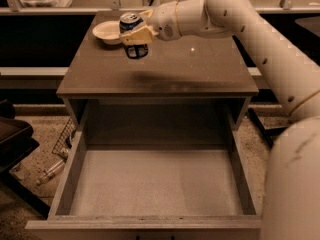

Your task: Place pepsi can into top drawer

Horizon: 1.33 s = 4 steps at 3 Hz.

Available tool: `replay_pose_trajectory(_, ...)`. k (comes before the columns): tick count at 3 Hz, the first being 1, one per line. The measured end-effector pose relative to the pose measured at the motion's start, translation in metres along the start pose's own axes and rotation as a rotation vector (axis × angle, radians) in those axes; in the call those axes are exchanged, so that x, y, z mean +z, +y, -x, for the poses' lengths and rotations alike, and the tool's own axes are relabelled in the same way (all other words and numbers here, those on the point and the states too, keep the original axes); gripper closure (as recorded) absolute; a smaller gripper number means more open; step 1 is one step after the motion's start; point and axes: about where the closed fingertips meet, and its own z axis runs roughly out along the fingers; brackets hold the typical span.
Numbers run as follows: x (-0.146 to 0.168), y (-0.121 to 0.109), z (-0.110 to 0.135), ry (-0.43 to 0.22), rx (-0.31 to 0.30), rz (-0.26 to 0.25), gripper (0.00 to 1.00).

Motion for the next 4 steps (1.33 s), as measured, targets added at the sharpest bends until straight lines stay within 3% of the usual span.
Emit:
replay_pose_trajectory(1,-0.038,0.047,0.019,-0.010,-0.023,-0.048,1.00)
replay_pose_trajectory(2,-0.085,0.102,0.001,-0.006,-0.032,-0.070,1.00)
replay_pose_trajectory(3,-0.120,0.134,-0.029,0.047,-0.053,-0.073,1.00)
replay_pose_trajectory(4,-0.145,0.159,-0.079,0.115,-0.041,-0.033,1.00)
